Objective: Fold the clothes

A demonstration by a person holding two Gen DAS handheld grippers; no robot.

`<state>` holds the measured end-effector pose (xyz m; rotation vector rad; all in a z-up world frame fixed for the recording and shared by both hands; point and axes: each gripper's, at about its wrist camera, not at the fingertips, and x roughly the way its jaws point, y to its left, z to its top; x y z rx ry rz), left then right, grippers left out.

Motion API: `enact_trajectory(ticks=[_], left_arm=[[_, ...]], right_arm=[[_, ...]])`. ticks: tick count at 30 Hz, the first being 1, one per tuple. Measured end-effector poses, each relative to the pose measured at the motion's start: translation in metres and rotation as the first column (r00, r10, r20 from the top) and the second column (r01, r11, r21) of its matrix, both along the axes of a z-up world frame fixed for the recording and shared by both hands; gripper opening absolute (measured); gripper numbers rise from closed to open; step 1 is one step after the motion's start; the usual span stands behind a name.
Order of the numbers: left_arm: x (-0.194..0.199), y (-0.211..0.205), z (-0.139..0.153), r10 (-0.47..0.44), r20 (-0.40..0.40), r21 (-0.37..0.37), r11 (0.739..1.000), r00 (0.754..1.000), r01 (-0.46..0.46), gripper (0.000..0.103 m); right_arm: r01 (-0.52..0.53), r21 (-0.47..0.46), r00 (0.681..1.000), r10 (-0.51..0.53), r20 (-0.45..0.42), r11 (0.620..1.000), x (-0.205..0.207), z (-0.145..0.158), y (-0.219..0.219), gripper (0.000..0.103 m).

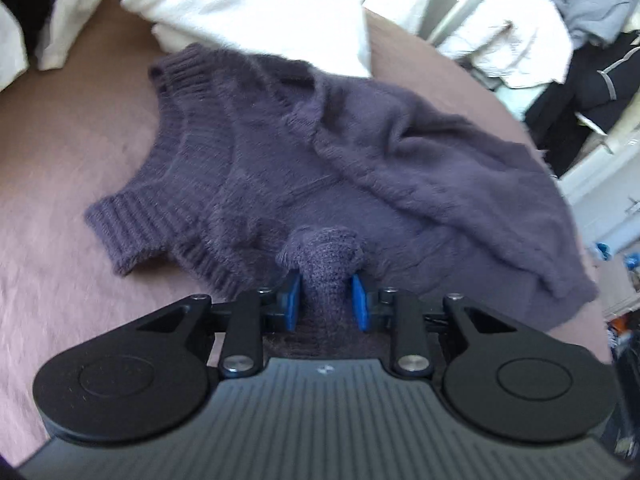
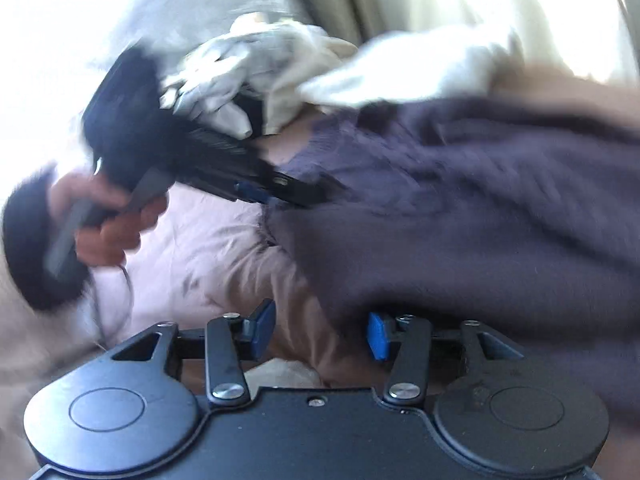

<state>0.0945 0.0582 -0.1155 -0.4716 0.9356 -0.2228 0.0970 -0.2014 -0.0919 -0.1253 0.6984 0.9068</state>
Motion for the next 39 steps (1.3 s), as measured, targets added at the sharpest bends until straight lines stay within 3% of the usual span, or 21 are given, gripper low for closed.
enact_trajectory(ticks=[2,6,8,10,15,18,20,21,24,26,28,29,31,34,36,37,39], left_arm=[[-0.007,0.001,0.004,0.028,0.0,0.001,1.0,1.0,-0.028,0.018],[-0.024,0.006,0.014,0.091,0.003,-0.006,0.996,0.996,-0.091,0.01],[-0.043,0.013,0.024,0.144,0.014,-0.033,0.989,0.99,-0.143,0.01],[-0.053,0.015,0.026,0.152,0.006,-0.037,0.988,0.988,-0.152,0.01],[-0.046,0.005,0.006,0.144,-0.116,0.047,0.989,0.983,-0.139,0.013],[-0.049,0.005,0.015,0.149,-0.108,0.084,0.987,0.983,-0.14,0.021],[-0.056,0.007,0.03,0.152,-0.063,0.117,0.983,0.986,-0.144,0.022],[-0.06,0.008,0.039,0.148,-0.028,0.122,0.982,0.989,-0.144,0.022],[-0.07,0.01,0.071,0.13,0.083,0.128,0.982,0.988,-0.14,0.029],[-0.067,0.003,0.087,0.099,0.129,0.125,0.985,0.987,-0.115,0.031],[-0.058,-0.013,0.094,0.033,0.145,0.118,0.992,0.989,-0.051,0.032],[-0.053,-0.024,0.094,-0.003,0.147,0.117,0.993,0.989,-0.014,0.032],[-0.041,-0.05,0.091,-0.077,0.147,0.105,0.993,0.986,0.062,0.032],[-0.02,-0.087,0.079,-0.175,0.123,0.05,0.984,0.977,0.17,0.032],[-0.006,-0.112,0.071,-0.218,0.1,0.054,0.975,0.971,0.214,0.032],[0.001,-0.124,0.067,-0.238,0.088,0.059,0.971,0.967,0.233,0.032],[0.012,-0.141,0.06,-0.255,0.054,0.084,0.964,0.965,0.25,0.033]], right_arm=[[0.048,-0.041,0.997,-0.045,0.058,0.998,0.002,-0.001,0.005,0.023],[0.063,0.041,0.997,-0.061,-0.04,0.997,0.013,0.009,-0.008,0.018],[-0.006,0.023,1.0,0.006,-0.013,1.0,0.002,0.018,-0.005,0.018],[-0.037,0.024,0.998,0.038,-0.042,0.999,-0.004,0.02,-0.01,0.018],[-0.027,-0.024,0.991,0.024,-0.134,0.999,0.002,-0.011,-0.015,0.017],[0.007,-0.019,0.99,-0.01,-0.142,1.0,0.001,-0.004,-0.018,0.024],[0.027,-0.02,0.99,-0.03,-0.141,0.999,0.0,0.004,-0.031,0.053],[0.04,-0.024,0.989,-0.043,-0.141,0.999,0.0,0.008,-0.041,0.058],[0.161,-0.045,0.981,-0.165,-0.101,0.986,0.0,0.021,-0.09,0.061],[0.284,-0.048,0.953,-0.287,-0.094,0.958,0.003,0.027,-0.139,0.066],[0.426,-0.053,0.895,-0.429,-0.119,0.903,0.009,0.027,-0.192,0.066],[0.506,-0.047,0.849,-0.507,-0.147,0.861,0.011,0.026,-0.219,0.066],[0.649,-0.035,0.739,-0.641,-0.205,0.76,0.014,0.024,-0.274,0.066],[0.803,0.066,0.58,-0.75,-0.317,0.593,0.008,0.02,-0.348,0.066],[0.865,0.117,0.495,-0.788,-0.365,0.489,0.005,0.016,-0.381,0.074],[0.889,0.128,0.454,-0.806,-0.379,0.44,0.004,0.012,-0.393,0.087],[0.932,0.122,0.36,-0.84,-0.405,0.341,0.006,0.005,-0.409,0.09]])
